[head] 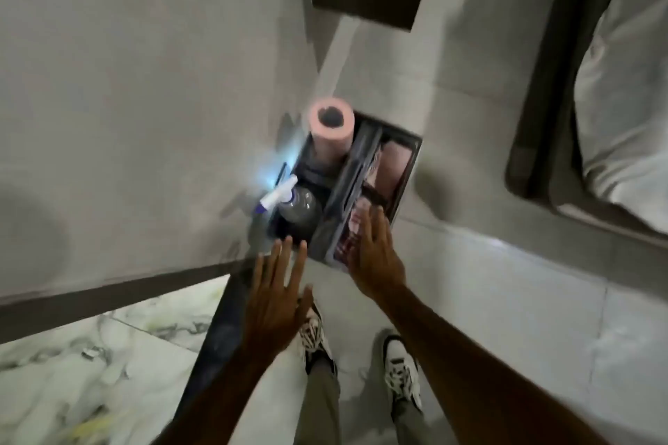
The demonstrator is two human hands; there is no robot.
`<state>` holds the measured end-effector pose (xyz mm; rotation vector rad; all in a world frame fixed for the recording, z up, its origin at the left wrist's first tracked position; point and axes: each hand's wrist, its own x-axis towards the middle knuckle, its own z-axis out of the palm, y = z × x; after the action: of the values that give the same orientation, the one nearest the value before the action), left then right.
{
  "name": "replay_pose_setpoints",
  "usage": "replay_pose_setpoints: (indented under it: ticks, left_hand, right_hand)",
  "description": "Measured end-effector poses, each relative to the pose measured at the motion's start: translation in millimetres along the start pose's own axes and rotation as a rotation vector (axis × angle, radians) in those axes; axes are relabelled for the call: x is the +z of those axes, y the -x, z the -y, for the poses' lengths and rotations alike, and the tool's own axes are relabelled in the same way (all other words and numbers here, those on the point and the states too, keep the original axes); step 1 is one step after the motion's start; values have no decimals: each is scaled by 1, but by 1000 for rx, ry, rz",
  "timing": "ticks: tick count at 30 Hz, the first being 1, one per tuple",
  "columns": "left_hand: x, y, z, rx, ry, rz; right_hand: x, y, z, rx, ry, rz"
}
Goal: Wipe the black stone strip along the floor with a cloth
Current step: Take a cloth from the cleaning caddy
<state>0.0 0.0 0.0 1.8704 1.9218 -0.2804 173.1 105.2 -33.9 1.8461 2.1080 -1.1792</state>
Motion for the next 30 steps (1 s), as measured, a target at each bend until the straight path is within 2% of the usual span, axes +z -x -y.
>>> replay_pose_setpoints:
  ticks: [1, 4, 8, 10, 13, 15, 17, 24, 30]
  left_hand:
    - [23, -19, 12, -12, -16, 61]
    - [81, -67, 44, 34, -36, 45]
    - [151, -89, 64, 135, -51, -94]
    - [168, -96, 68, 114, -70, -170]
    - [188, -98, 72, 137, -76, -262]
    - [195, -102, 75, 152, -84, -294]
    - [200, -102, 77, 152, -91, -315]
    - [185, -98, 73, 139, -75, -235]
    - [154, -53, 47, -24, 26, -220]
  right_hand:
    - [25, -22, -7, 49, -15, 18]
    - [72, -76, -24, 152, -85, 42]
    - [121, -113, -47, 204, -92, 86]
    - [132, -125, -53, 239, -55, 100]
    - [146, -133, -57, 165, 91, 22]
    - [150, -132, -58, 148, 165, -2]
    - [148, -130, -57, 197, 118, -44]
    - [118, -118, -42, 183, 117, -26]
    - [86, -57, -28, 78, 126, -119]
